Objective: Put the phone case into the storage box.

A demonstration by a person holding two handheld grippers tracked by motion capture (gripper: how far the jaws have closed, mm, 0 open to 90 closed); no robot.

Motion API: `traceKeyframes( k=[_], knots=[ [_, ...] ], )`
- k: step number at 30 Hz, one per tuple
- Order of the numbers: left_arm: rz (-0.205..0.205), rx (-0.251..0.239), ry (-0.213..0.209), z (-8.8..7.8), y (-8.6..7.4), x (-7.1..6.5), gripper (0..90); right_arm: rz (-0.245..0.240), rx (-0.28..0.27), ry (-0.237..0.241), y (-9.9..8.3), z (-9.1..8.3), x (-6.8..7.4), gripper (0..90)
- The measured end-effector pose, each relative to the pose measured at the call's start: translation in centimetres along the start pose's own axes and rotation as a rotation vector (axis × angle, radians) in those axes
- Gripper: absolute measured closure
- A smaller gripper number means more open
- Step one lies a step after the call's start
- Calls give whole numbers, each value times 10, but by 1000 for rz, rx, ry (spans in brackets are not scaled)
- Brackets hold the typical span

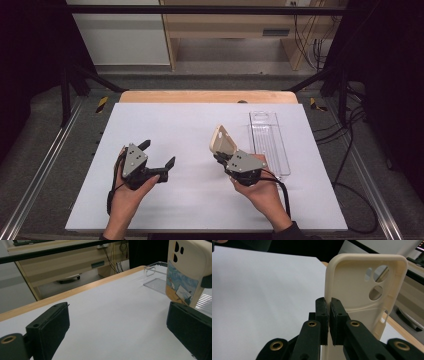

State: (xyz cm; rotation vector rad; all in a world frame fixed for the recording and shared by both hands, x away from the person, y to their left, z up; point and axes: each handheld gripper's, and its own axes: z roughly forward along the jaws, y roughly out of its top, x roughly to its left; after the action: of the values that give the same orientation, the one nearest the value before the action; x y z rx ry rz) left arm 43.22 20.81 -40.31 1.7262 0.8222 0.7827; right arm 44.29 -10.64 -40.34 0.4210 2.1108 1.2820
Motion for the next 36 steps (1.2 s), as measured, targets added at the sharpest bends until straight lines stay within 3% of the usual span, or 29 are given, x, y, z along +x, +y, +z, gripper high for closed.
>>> traceKeyframes(
  k=[6, 8, 13, 21, 28, 36],
  knots=[
    [1, -20, 26, -6, -9, 4, 43, 62, -36, -48, 6, -9, -8, 863],
    [-14, -47, 42, -10, -13, 5, 43, 79, -51, -62, 10, -12, -11, 863],
    [9, -62, 54, -18, -24, 1, 42, 121, -99, -106, 25, -18, -21, 863],
    [60, -70, 49, -28, -38, -2, 29, 198, -114, -183, 46, -24, -52, 863],
    [19, -74, 61, -28, -47, 4, 28, 274, -122, -263, 51, -36, -82, 864],
    [-5, -85, 67, -28, -49, 7, 28, 375, -89, -337, 39, -42, -114, 864]
  ],
)
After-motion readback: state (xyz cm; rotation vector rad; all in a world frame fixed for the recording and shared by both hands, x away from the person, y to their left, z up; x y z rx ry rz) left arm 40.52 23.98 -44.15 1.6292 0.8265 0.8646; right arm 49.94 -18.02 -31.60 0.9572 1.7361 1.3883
